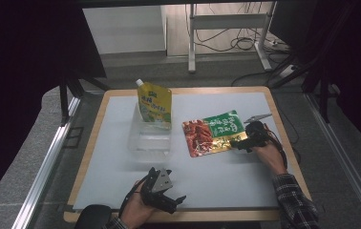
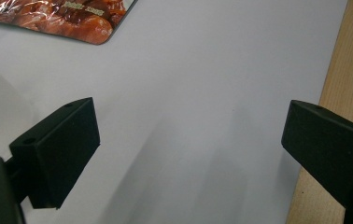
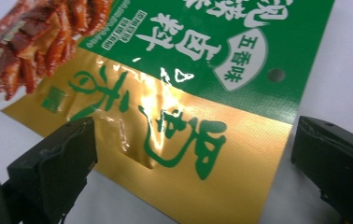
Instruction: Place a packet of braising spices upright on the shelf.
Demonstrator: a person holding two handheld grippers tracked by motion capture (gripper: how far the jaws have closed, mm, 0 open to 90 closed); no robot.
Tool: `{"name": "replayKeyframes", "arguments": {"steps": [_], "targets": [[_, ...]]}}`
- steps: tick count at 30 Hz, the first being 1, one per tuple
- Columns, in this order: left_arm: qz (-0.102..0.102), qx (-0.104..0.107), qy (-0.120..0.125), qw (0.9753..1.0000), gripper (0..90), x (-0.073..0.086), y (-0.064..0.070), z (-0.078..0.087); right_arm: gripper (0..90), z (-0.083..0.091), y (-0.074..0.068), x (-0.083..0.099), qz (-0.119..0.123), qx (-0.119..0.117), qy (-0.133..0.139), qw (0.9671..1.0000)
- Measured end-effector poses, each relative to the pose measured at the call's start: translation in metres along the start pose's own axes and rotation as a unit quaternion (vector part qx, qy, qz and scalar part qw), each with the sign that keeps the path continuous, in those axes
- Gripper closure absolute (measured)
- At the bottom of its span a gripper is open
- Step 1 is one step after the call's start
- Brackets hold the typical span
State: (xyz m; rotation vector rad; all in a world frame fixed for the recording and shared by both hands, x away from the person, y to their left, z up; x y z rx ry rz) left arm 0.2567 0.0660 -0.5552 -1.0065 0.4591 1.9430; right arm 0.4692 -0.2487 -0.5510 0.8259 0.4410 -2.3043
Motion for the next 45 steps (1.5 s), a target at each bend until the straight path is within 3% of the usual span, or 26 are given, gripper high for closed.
{"name": "replayKeyframes", "arguments": {"steps": [7, 14, 18, 23, 24, 29, 32, 36, 38, 41, 45], "targets": [[-0.001, 0.000, -0.001, 1.0000, 4.1, 0.000, 0.000, 0.000, 0.6, 0.000, -0.003, -0.002, -0.015, -0.025, 0.005, 0.9996], [-0.004, -0.001, -0.006, 1.0000, 4.1, 0.001, 0.000, -0.001, 2.1, -0.001, -0.010, -0.005, -0.012, -0.033, 0.000, 0.9994], [-0.006, 0.000, -0.007, 1.0000, 4.1, 0.001, 0.001, -0.001, 2.8, 0.000, -0.014, -0.007, -0.019, -0.057, 0.004, 0.9982], [-0.006, 0.000, -0.007, 1.0000, 4.1, 0.001, 0.001, -0.001, 3.4, -0.001, -0.013, -0.008, -0.057, -0.065, 0.001, 0.9963], [-0.007, 0.000, -0.007, 1.0000, 4.1, 0.000, 0.001, -0.001, 5.7, -0.002, -0.013, -0.008, -0.057, -0.063, -0.001, 0.9964], [-0.009, 0.001, -0.009, 0.9999, 4.1, 0.001, 0.002, -0.002, 40.2, 0.004, -0.011, -0.009, -0.066, -0.032, 0.002, 0.9973], [-0.010, 0.001, -0.009, 0.9999, 4.1, 0.001, 0.002, -0.002, 55.0, 0.005, -0.009, -0.008, -0.071, -0.024, -0.005, 0.9972], [-0.010, 0.001, -0.009, 0.9999, 4.1, 0.001, 0.002, -0.002, 64.9, 0.006, -0.008, -0.008, -0.069, -0.025, -0.007, 0.9973], [-0.010, 0.001, -0.010, 0.9999, 4.1, 0.001, 0.002, -0.002, 73.9, 0.007, -0.007, -0.009, -0.075, -0.021, -0.004, 0.9969], [-0.011, 0.001, -0.010, 0.9999, 4.1, 0.001, 0.002, -0.002, 84.5, 0.009, -0.007, -0.010, -0.066, -0.013, 0.003, 0.9977], [-0.012, 0.001, -0.012, 0.9999, 4.2, 0.001, 0.002, -0.003, 88.5, 0.009, -0.010, -0.012, -0.063, -0.011, 0.003, 0.9980]]}}
Point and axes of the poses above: each handheld gripper's, and its own axes: z roughly backward along the jaws, x roughly out of its underside, y roughly to its right, the point moved 4 cm from there along -z, roughly forward along the jaws, and after that the axes turned 1 degree about y, right-handed, at the moved point
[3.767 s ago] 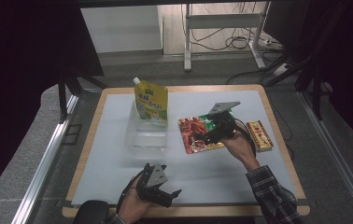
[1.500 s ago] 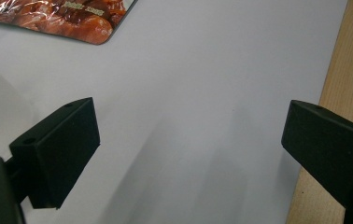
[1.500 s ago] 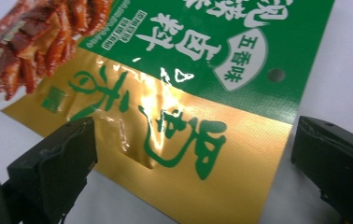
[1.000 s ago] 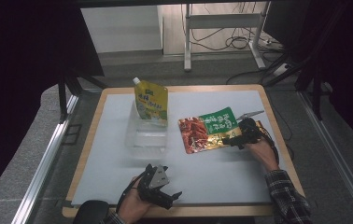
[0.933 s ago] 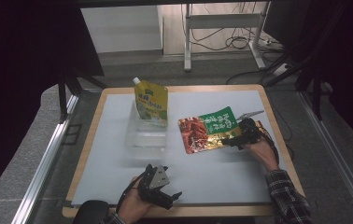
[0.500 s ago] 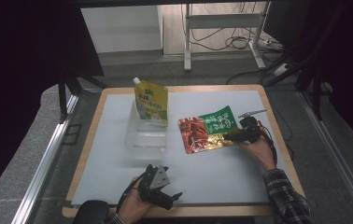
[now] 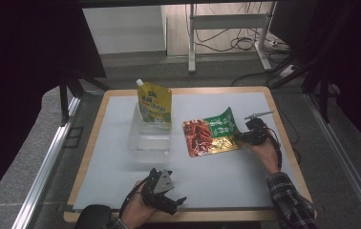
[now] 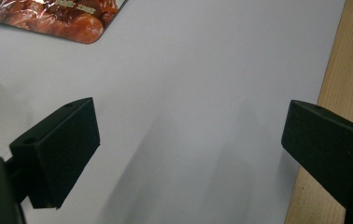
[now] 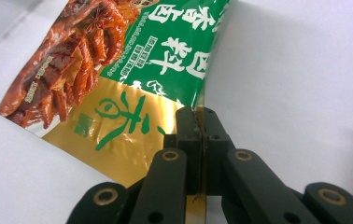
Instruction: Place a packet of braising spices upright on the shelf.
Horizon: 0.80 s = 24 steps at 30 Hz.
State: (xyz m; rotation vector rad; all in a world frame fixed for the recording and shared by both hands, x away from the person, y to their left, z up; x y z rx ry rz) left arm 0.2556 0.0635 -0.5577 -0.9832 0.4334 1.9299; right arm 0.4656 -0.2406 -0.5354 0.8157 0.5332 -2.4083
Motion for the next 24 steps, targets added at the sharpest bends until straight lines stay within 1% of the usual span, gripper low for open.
{"name": "replayKeyframes", "arguments": {"steps": [2, 5, 8, 10, 13, 18, 22, 24], "targets": [[-0.002, -0.001, -0.001, 1.0000, 4.2, 0.000, 0.000, 0.000, 88.8, 0.000, -0.002, -0.001, 0.007, 0.008, 0.000, 0.9999], [-0.002, -0.001, -0.001, 1.0000, 4.2, 0.000, 0.000, 0.000, 89.0, 0.002, -0.004, -0.003, 0.013, 0.013, 0.002, 0.9998], [-0.001, -0.001, 0.000, 1.0000, 4.2, 0.000, 0.000, 0.000, 89.0, 0.005, -0.005, -0.005, 0.015, 0.012, 0.007, 0.9998], [-0.002, -0.001, 0.000, 1.0000, 4.2, 0.000, 0.000, 0.000, 89.0, 0.007, -0.006, -0.007, 0.009, 0.010, 0.012, 0.9998], [-0.001, -0.001, 0.001, 1.0000, 4.2, 0.000, 0.000, 0.000, 89.1, 0.010, -0.007, -0.009, 0.007, 0.009, 0.017, 0.9998], [-0.001, -0.004, 0.002, 1.0000, 4.3, 0.000, 0.000, 0.001, 89.1, 0.015, -0.011, -0.014, 0.016, 0.011, 0.020, 0.9996], [-0.002, -0.005, 0.002, 1.0000, 4.4, -0.001, -0.001, 0.001, 89.0, 0.023, -0.015, -0.020, 0.023, 0.008, 0.031, 0.9992], [-0.002, -0.004, 0.002, 1.0000, 4.4, -0.001, -0.001, 0.001, 89.0, 0.026, -0.018, -0.023, 0.026, 0.008, 0.032, 0.9991]]}}
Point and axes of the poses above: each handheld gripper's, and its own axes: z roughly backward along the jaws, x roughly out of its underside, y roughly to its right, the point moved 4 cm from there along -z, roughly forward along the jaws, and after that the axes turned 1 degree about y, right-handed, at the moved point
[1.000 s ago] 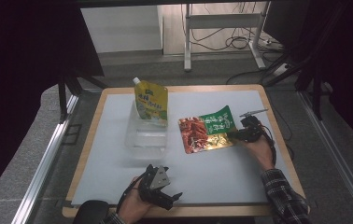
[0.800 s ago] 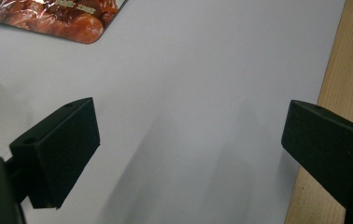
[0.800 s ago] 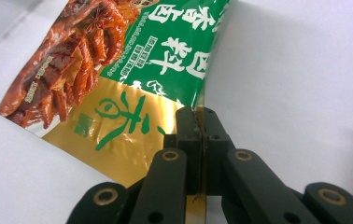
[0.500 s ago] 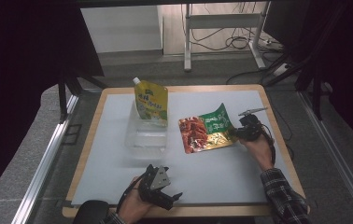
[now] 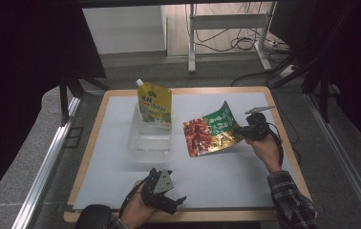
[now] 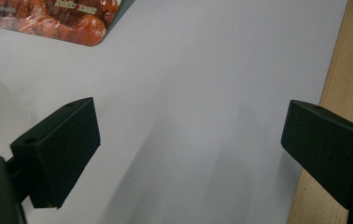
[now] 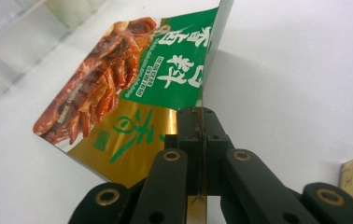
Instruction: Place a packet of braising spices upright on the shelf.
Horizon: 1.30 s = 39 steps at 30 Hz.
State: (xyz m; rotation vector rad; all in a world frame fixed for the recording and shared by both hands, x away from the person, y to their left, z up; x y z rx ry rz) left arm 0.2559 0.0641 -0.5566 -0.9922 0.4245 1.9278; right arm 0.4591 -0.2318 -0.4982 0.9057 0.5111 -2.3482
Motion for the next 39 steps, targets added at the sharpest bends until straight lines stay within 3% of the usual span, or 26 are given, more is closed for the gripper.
{"name": "replayKeyframes", "arguments": {"steps": [16, 39], "targets": [[0.000, -0.005, 0.001, 1.0000, 4.5, 0.000, -0.002, 0.001, 89.1, 0.023, -0.024, -0.040, 0.023, -0.021, 0.034, 0.9989], [0.000, -0.003, 0.002, 1.0000, 4.5, 0.000, -0.001, 0.001, 89.2, 0.034, -0.076, -0.101, 0.098, -0.035, 0.031, 0.9941]]}}
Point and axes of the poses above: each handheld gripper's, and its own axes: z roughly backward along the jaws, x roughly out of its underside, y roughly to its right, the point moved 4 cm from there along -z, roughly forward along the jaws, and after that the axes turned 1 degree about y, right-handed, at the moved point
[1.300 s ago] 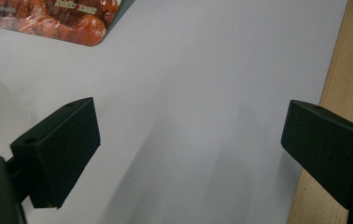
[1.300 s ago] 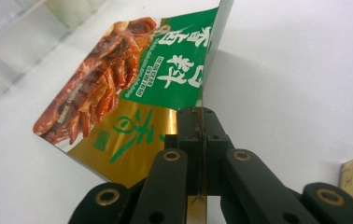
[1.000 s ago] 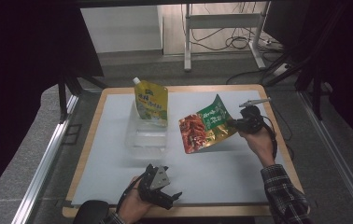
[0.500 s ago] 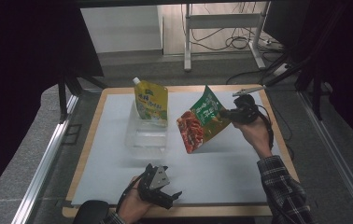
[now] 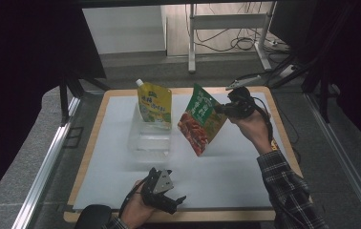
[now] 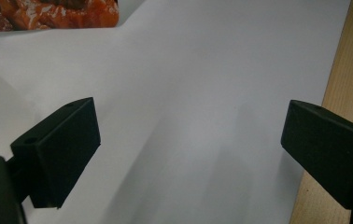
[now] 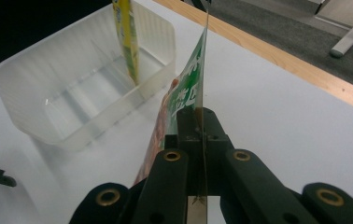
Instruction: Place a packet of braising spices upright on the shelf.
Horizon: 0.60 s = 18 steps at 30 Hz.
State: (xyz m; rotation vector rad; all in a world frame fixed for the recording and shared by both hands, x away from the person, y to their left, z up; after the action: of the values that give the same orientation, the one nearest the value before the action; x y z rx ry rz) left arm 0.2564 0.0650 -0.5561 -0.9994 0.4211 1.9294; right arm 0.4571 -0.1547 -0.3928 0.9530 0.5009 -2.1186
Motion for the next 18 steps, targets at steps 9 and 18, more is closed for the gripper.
{"name": "replayKeyframes", "arguments": {"steps": [9, 18], "targets": [[-0.002, 0.000, -0.001, 1.0000, 4.5, 0.000, 0.000, 0.000, 89.3, 0.004, -0.014, -0.018, 0.033, -0.002, -0.006, 0.9994], [0.002, 0.001, 0.002, 1.0000, 4.4, 0.000, 0.001, -0.001, 89.4, 0.012, -0.019, -0.028, 0.058, 0.008, -0.012, 0.9982]]}}
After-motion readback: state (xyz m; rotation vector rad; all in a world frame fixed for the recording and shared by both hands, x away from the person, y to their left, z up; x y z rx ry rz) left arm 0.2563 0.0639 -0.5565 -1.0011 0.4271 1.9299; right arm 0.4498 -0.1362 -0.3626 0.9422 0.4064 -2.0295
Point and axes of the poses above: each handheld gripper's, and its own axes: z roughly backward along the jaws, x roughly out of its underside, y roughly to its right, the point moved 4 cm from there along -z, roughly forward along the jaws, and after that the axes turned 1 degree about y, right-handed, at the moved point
